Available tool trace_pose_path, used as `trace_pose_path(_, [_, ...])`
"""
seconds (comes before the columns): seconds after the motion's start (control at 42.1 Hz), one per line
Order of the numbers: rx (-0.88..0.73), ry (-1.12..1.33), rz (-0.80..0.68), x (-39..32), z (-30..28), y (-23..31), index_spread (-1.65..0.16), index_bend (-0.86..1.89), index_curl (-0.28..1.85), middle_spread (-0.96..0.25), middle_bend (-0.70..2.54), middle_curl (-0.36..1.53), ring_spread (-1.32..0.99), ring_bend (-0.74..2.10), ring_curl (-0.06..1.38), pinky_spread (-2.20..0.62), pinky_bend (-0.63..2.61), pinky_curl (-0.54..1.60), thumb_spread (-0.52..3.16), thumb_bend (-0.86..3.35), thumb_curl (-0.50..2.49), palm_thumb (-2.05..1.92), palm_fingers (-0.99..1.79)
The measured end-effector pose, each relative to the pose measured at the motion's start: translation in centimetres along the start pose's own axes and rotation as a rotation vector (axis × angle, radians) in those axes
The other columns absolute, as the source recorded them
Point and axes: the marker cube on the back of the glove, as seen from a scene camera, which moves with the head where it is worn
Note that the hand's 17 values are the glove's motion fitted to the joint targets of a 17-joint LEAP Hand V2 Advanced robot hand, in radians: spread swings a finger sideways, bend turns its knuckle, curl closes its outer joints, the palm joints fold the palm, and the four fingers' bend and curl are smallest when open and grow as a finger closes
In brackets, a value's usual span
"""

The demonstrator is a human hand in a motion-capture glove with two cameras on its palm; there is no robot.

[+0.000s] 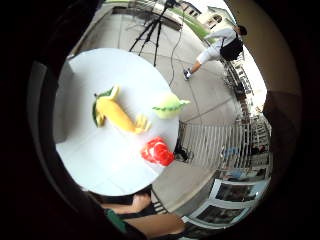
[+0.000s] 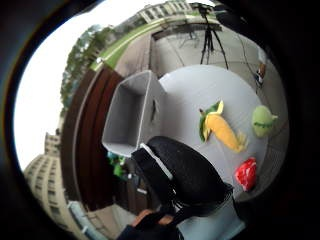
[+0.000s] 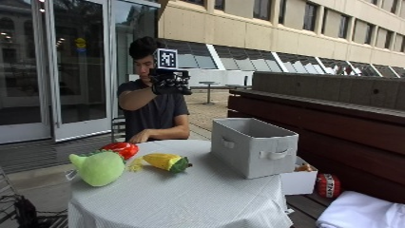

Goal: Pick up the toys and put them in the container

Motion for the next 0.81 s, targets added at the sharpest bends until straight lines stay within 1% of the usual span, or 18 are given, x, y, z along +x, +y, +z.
trace_pose_path(0.024, [-0.023,0.002,0.017,0.2,0.0,0.1,-0.25,0.17,0.20,-0.12,0.29,0.24,-0.29,0.28,0.16,-0.10,0.53,0.27,1.10,-0.07,0.09,-0.10,0.09])
trace_pose_path(0.048, [-0.008,0.003,0.003,0.6,0.1,-0.1,-0.25,0.17,0.20,-0.12,0.29,0.24,-0.29,0.28,0.16,-0.10,0.53,0.27,1.10,-0.07,0.09,-0.10,0.08])
trace_pose_path(0.095, [0.099,0.004,-0.092,1.7,0.7,-1.0,-0.25,0.17,0.21,-0.12,0.29,0.25,-0.29,0.29,0.16,-0.10,0.52,0.27,1.10,-0.07,0.10,-0.10,0.08])
trace_pose_path(0.143, [0.253,0.006,-0.234,3.2,1.6,-2.4,-0.25,0.17,0.22,-0.12,0.29,0.26,-0.29,0.28,0.17,-0.10,0.53,0.28,1.09,-0.07,0.10,-0.11,0.07])
trace_pose_path(0.19, [0.340,0.006,-0.306,4.7,2.4,-3.3,-0.25,0.17,0.23,-0.13,0.28,0.27,-0.29,0.28,0.18,-0.09,0.53,0.28,1.09,-0.08,0.10,-0.11,0.05])
trace_pose_path(0.285, [0.368,-0.002,-0.276,8.1,3.7,-4.4,-0.25,0.17,0.24,-0.13,0.27,0.28,-0.29,0.28,0.18,-0.08,0.54,0.29,1.06,-0.08,0.10,-0.12,0.03])
trace_pose_path(0.404, [0.323,0.001,-0.184,11.5,5.7,-4.8,-0.25,0.18,0.26,-0.12,0.27,0.29,-0.29,0.27,0.19,-0.07,0.53,0.30,1.02,-0.09,0.12,-0.12,0.02])
trace_pose_path(0.451, [0.249,0.014,-0.164,12.6,6.3,-4.2,-0.26,0.18,0.27,-0.13,0.26,0.30,-0.29,0.27,0.20,-0.07,0.53,0.30,1.00,-0.09,0.12,-0.12,0.00])
trace_pose_path(0.523, [0.090,0.039,-0.166,14.2,7.3,-2.8,-0.26,0.17,0.28,-0.13,0.26,0.31,-0.29,0.25,0.20,-0.06,0.53,0.31,0.98,-0.09,0.12,-0.12,-0.01])
trace_pose_path(0.546, [0.094,0.042,-0.172,14.7,7.9,-2.8,-0.26,0.17,0.28,-0.13,0.26,0.31,-0.29,0.26,0.21,-0.06,0.53,0.31,0.98,-0.09,0.12,-0.12,0.00])
trace_pose_path(0.618, [0.267,0.029,-0.186,16.0,10.1,-4.2,-0.26,0.17,0.29,-0.13,0.26,0.32,-0.29,0.24,0.21,-0.06,0.53,0.31,0.95,-0.09,0.13,-0.12,-0.03])
trace_pose_path(0.641, [0.291,0.025,-0.189,16.5,10.8,-4.4,-0.26,0.17,0.29,-0.13,0.26,0.32,-0.29,0.23,0.21,-0.06,0.53,0.31,0.95,-0.10,0.13,-0.13,-0.03])
trace_pose_path(0.737, [0.245,0.004,-0.163,18.3,13.4,-4.1,-0.27,0.16,0.30,-0.14,0.26,0.33,-0.29,0.22,0.22,-0.05,0.52,0.31,0.93,-0.10,0.14,-0.13,-0.03])
trace_pose_path(0.808, [0.298,-0.014,-0.177,19.2,14.9,-5.2,-0.28,0.17,0.30,-0.14,0.25,0.34,-0.29,0.21,0.22,-0.04,0.51,0.31,0.92,-0.10,0.14,-0.13,-0.03])
